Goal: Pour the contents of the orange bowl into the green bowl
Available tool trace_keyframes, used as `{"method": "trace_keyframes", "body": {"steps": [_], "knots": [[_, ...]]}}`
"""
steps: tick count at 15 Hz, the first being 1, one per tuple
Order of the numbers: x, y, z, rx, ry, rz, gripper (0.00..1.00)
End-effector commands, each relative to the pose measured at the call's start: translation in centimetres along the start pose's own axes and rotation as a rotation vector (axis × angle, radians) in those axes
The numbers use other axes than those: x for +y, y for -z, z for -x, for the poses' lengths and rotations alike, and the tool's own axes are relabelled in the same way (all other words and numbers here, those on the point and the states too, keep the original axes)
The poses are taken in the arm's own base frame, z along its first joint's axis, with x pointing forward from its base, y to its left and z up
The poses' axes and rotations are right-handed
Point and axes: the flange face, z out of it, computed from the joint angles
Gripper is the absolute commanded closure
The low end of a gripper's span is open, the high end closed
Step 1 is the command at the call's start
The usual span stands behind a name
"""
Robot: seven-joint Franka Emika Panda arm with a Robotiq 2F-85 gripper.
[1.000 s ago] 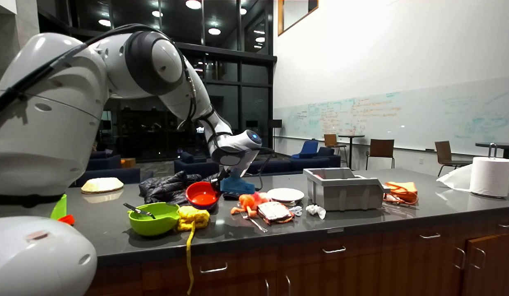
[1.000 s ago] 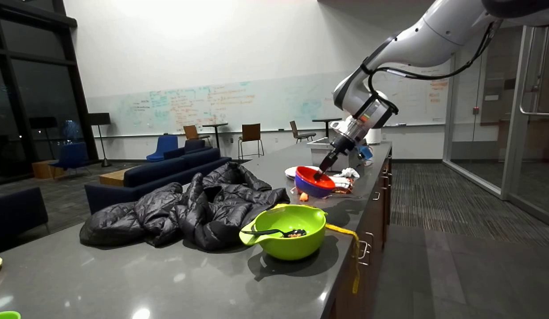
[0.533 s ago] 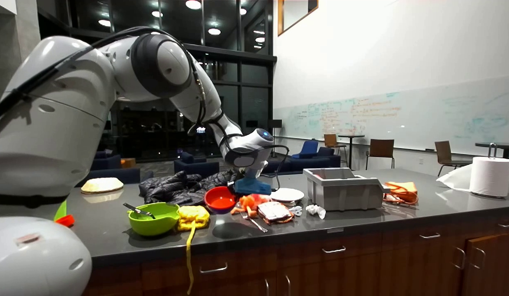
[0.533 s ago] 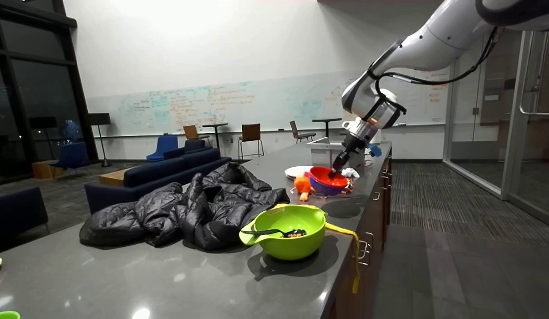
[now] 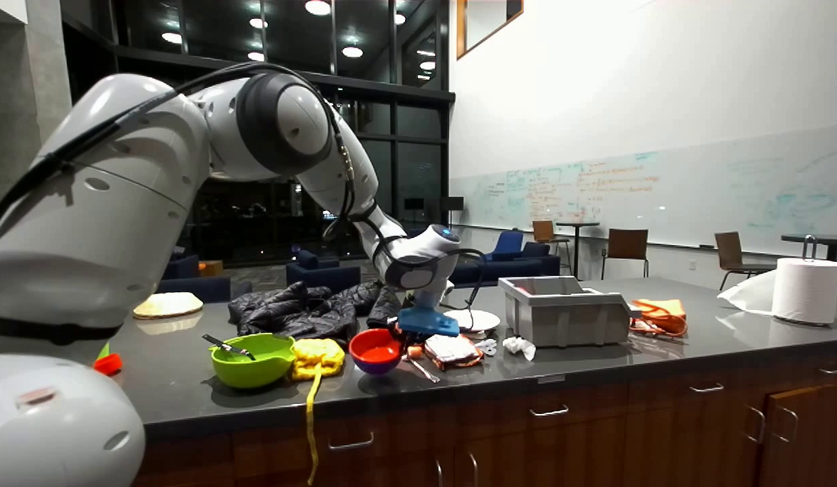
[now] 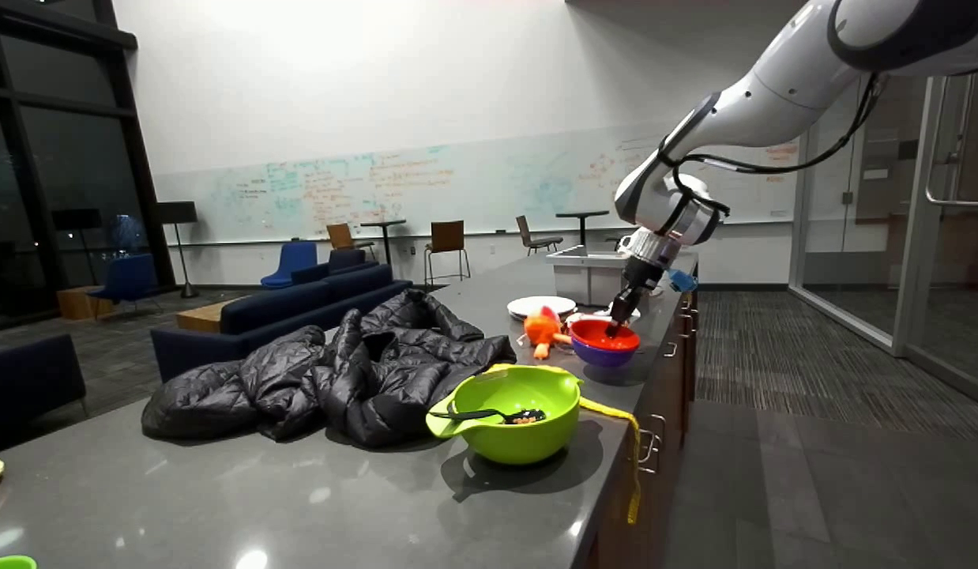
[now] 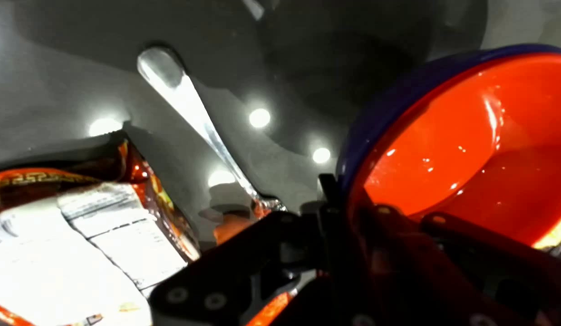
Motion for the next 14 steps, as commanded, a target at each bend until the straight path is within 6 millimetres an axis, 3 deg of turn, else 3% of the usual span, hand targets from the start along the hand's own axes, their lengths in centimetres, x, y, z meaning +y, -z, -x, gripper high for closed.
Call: {"method": "trace_keyframes", "body": {"steps": [1,8,9,14], "knots": [[1.0,-0.9,-0.2,-0.045,-0.03,0.015,0.98],[1.3,-2.3,-1.1,-0.092,-0.043,0.029,0.98],[1.5,-2.3,-1.3,-0.093,-0.047,0.036,0.73],[1.5,-1.7,-2.2,-0.087,-0.07,0.044,0.44]]}}
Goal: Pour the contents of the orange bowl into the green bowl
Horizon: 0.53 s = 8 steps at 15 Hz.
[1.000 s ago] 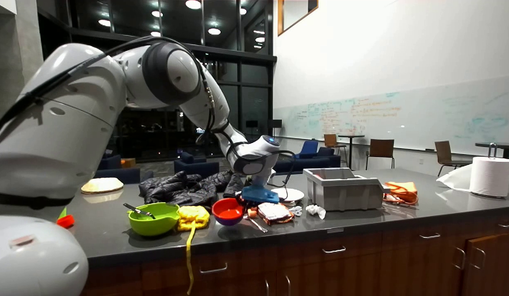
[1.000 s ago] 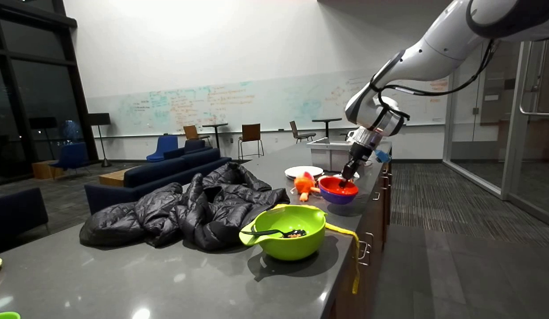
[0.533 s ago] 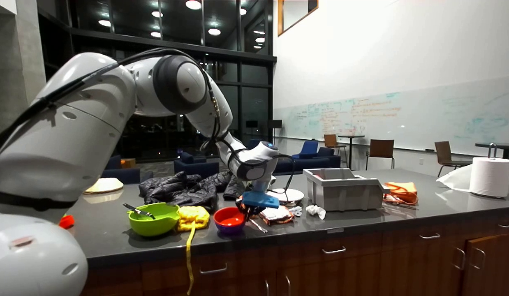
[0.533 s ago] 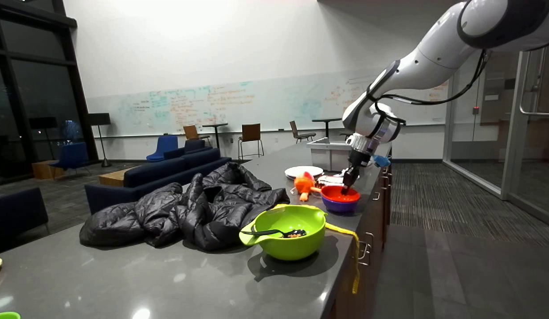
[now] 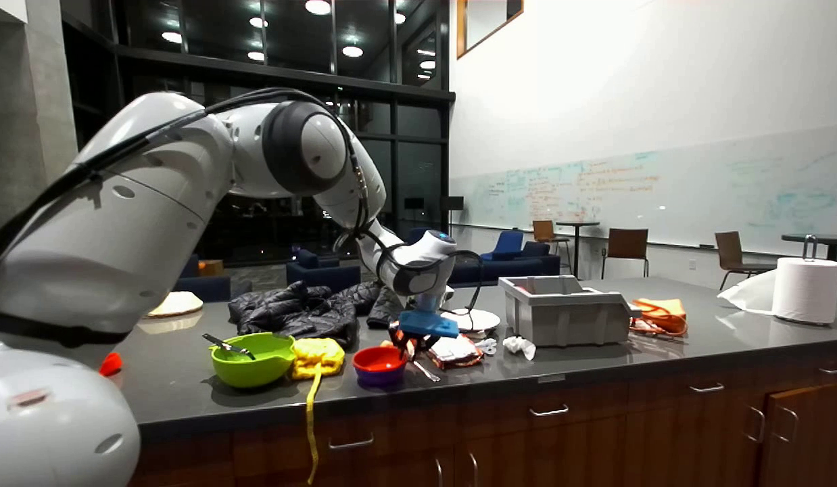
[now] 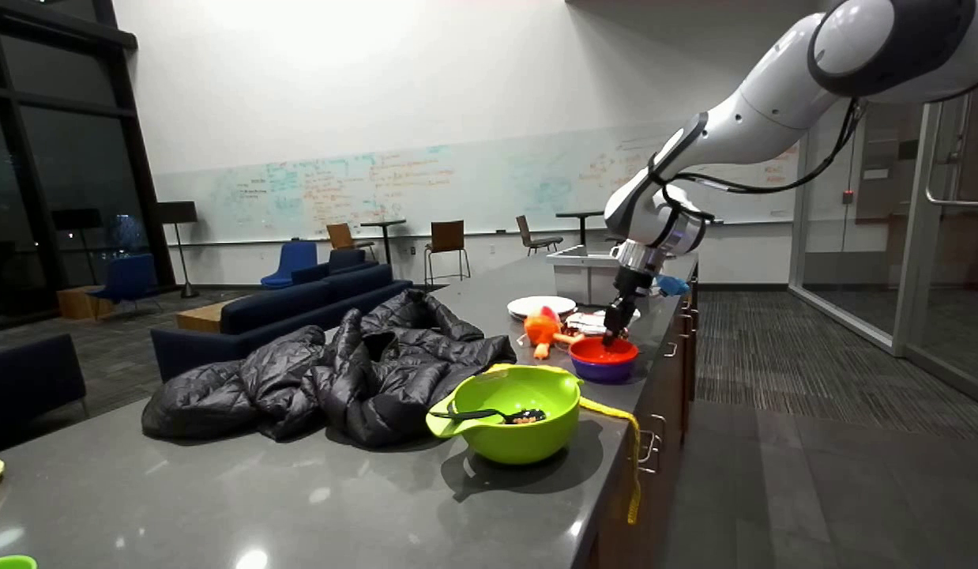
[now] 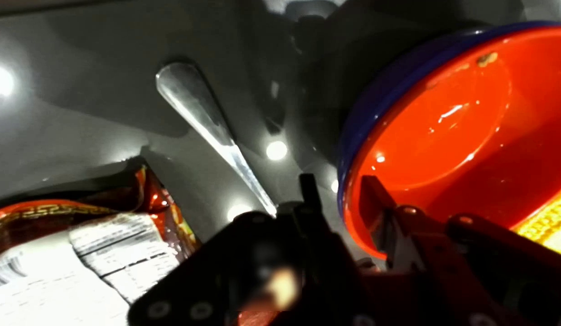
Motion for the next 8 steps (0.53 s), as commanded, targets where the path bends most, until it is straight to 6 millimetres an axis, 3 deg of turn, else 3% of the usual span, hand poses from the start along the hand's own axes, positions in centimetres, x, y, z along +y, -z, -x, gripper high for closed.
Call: {"method": "trace_keyframes", "body": {"steps": [1,6,8], "knots": [[0.3,1.2,-0.9,0.011,-0.024,0.003,0.38],[-1.3,3.8,-1.8,0.07,-0.029,-0.025,0.03],[-2.5,5.0,-2.0,0.119,-0.032,-0.062,0.0]]}}
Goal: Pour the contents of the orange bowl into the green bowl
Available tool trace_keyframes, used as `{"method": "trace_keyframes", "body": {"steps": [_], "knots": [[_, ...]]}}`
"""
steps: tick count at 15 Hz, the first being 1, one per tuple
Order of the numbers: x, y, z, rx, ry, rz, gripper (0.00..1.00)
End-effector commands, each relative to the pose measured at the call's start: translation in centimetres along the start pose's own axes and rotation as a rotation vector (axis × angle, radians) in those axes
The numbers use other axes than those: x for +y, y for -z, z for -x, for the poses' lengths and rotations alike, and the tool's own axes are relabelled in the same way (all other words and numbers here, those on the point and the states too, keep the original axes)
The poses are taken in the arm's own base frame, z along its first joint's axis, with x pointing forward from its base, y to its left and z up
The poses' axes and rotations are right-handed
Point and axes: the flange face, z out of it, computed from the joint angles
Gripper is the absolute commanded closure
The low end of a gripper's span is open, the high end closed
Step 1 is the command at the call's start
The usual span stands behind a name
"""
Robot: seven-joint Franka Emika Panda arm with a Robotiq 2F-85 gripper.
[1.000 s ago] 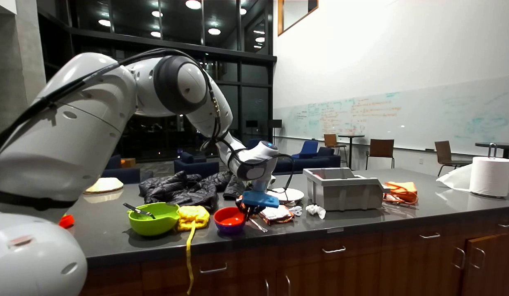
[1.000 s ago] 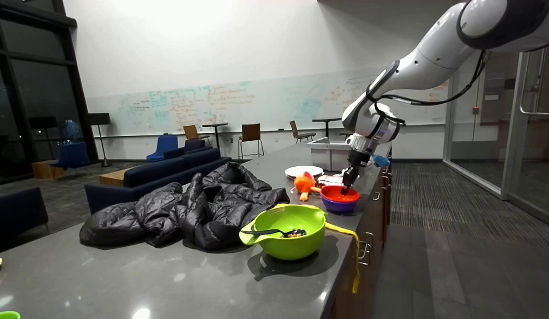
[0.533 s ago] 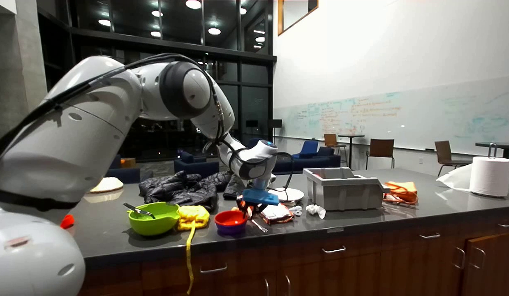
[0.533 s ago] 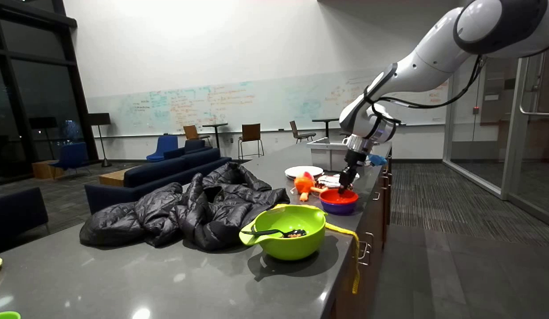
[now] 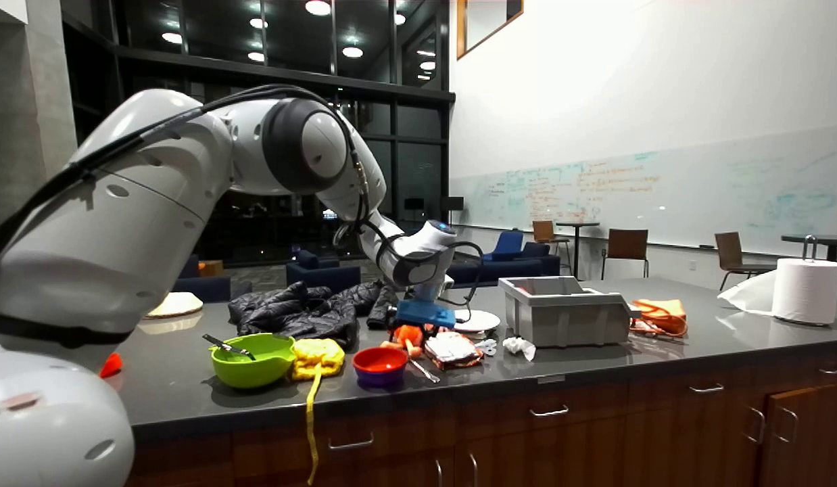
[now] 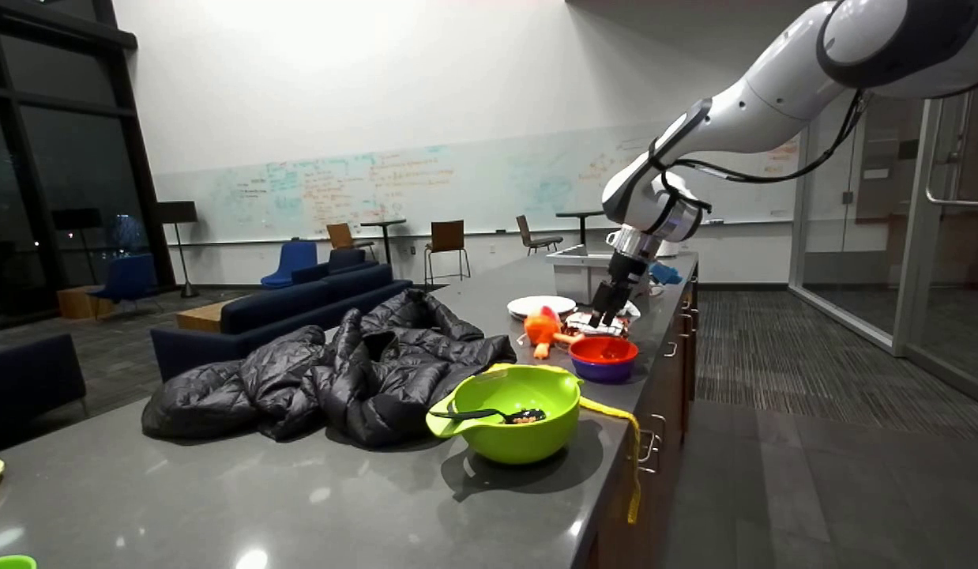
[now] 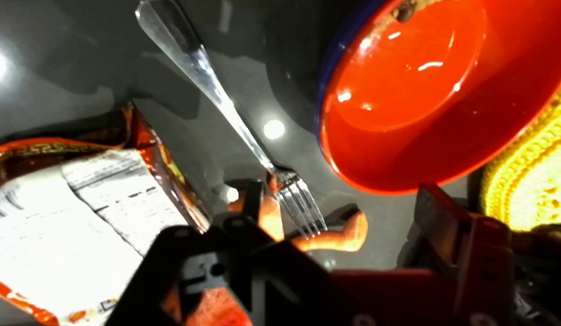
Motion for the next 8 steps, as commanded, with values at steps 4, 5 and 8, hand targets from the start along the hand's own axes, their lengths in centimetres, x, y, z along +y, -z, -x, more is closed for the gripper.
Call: {"method": "trace_keyframes", "body": {"steps": [4,5,8], "knots": [[-4.5,5.1,-0.1,0.163,-0.024,-0.12,0.0],[-5.1,5.5,0.2,0.185,-0.025,-0.133,0.0],[-4.5,4.6,-0.8,0.176,-0.03,-0.122,0.0]]}}
